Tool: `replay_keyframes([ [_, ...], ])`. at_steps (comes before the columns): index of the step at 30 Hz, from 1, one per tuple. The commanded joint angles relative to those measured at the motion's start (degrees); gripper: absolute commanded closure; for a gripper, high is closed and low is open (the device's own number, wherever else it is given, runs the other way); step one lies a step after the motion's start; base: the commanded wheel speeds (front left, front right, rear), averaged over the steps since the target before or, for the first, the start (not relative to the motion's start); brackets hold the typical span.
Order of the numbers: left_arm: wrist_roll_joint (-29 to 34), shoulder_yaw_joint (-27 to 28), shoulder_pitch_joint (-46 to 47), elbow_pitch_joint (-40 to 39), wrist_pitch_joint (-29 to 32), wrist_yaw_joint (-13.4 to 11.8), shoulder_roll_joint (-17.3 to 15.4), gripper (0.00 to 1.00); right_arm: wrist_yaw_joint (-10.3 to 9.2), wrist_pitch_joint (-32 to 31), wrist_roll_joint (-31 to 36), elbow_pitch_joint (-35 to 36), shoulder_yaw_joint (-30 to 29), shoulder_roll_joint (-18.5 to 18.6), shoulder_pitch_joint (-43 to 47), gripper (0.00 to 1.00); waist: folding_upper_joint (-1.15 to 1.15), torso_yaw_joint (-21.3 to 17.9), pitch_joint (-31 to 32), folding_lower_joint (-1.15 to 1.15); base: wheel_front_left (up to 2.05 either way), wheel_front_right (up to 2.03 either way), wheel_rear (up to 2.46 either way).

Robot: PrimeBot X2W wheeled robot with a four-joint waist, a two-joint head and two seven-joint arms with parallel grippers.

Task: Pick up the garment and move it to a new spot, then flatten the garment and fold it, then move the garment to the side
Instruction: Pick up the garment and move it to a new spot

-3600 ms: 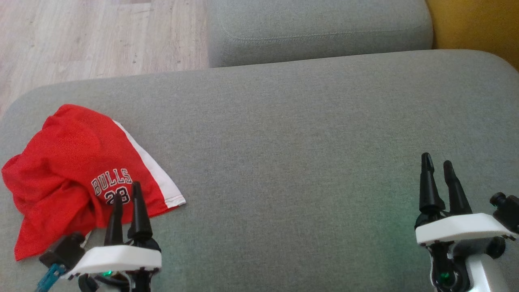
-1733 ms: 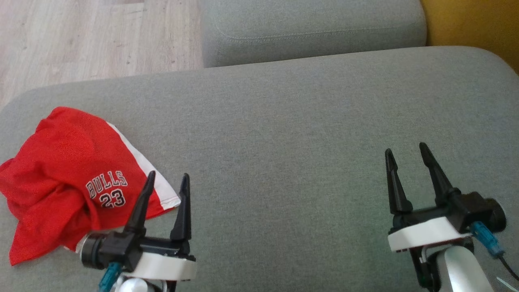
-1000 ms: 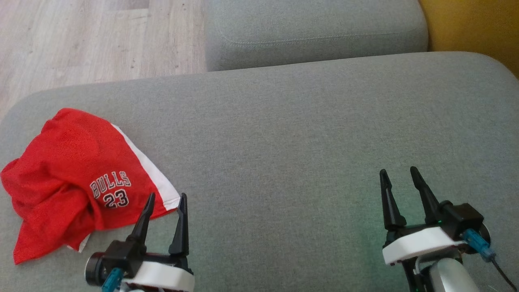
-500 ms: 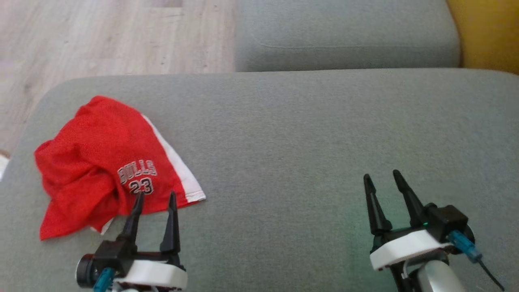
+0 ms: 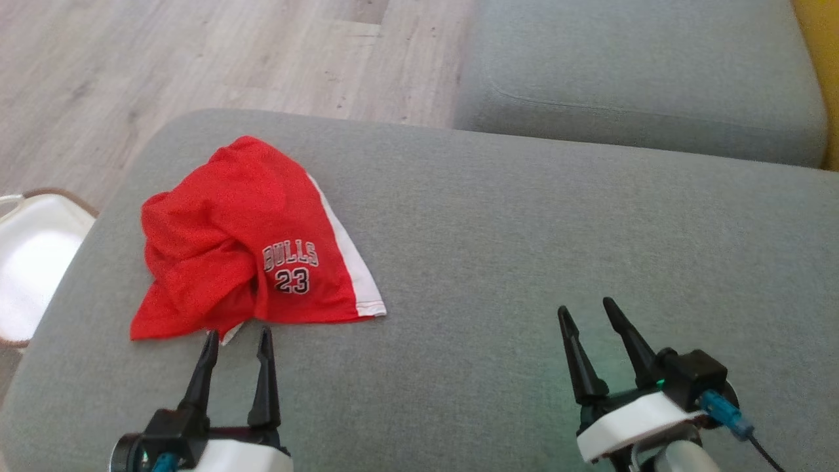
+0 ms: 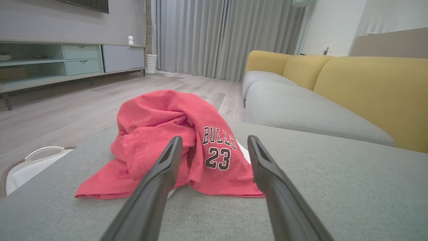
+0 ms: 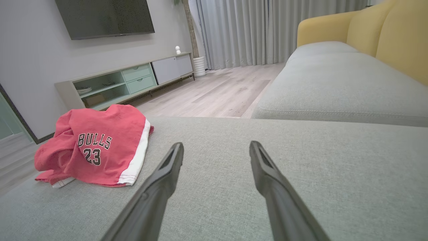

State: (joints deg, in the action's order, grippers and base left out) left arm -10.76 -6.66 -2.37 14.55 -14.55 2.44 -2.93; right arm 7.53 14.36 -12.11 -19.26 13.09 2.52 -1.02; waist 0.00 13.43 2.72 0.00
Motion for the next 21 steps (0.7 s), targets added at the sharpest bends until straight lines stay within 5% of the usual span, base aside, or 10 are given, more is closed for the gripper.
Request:
replay_keyframes([
  [1,0.6,2.4,1.3,-1.9,-0.4,-0.1,0.0,0.0,-0.04,0.6,-0.5,1.8,1.5,0.4,-0.9,0.0,0.0,1.1,0.2,0.0,0.0,0.0,0.0],
  [13,2.1,5.7,3.5,-2.1,-0.4,0.8,-0.5,0.0,-0.04,0.6,-0.1,2.2,2.0,0.4,-1.5,0.0,0.0,1.3,-2.0,0.0,0.0,0.0,0.0],
  [21,4.4,5.5,15.1,5.1,0.5,3.2,-7.0,0.0,-0.04,0.6,1.7,3.3,0.0,0.4,-3.8,0.0,0.0,-0.8,-7.1,0.0,0.0,0.0,0.0],
])
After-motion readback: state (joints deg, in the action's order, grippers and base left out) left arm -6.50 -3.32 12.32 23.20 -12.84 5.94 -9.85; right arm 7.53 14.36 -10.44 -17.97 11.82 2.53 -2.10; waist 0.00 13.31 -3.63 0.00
